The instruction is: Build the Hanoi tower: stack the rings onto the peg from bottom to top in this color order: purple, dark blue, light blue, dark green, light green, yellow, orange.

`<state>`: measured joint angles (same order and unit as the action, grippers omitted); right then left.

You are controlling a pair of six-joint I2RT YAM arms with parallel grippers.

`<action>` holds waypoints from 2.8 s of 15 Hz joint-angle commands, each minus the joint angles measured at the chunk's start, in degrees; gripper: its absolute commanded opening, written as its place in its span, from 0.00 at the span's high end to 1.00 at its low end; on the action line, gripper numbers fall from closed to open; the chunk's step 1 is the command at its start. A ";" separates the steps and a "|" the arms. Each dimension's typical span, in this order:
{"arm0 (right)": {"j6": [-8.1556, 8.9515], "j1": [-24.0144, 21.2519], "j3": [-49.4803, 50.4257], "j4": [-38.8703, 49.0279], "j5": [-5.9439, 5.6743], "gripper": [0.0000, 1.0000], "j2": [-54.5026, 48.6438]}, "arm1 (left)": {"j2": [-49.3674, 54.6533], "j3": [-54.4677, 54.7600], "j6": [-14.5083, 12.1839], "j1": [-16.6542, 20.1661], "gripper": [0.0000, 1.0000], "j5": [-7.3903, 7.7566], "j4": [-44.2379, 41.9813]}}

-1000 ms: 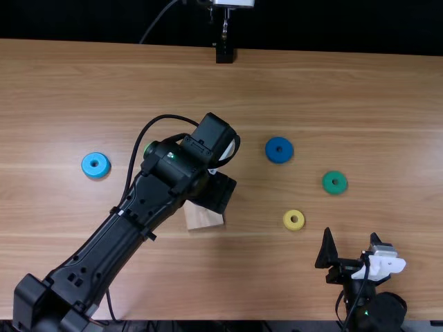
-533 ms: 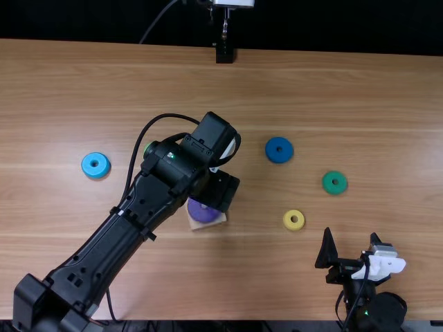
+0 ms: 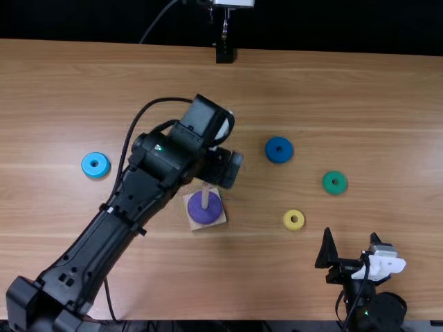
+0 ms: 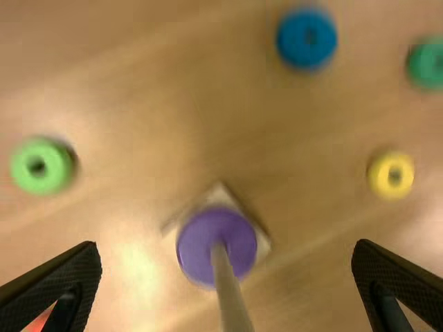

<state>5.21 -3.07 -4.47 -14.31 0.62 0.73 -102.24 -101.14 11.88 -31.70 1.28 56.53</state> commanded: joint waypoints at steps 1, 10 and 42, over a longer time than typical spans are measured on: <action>0.17 -0.71 3.68 -4.11 0.12 0.00 -0.73 | 4.41 -1.60 -0.28 3.14 0.00 -0.22 -3.59; 0.06 -0.71 3.68 -4.11 0.12 0.00 -0.73 | 31.40 28.02 -0.70 25.99 0.00 -1.38 -15.08; 0.17 -0.71 3.68 -4.11 0.12 0.00 -0.73 | 102.24 101.14 -13.88 31.97 0.00 -4.34 -30.17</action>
<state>5.21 -3.05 -4.49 -14.48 0.67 0.73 -0.67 -6.02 -1.48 -0.01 -2.66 21.56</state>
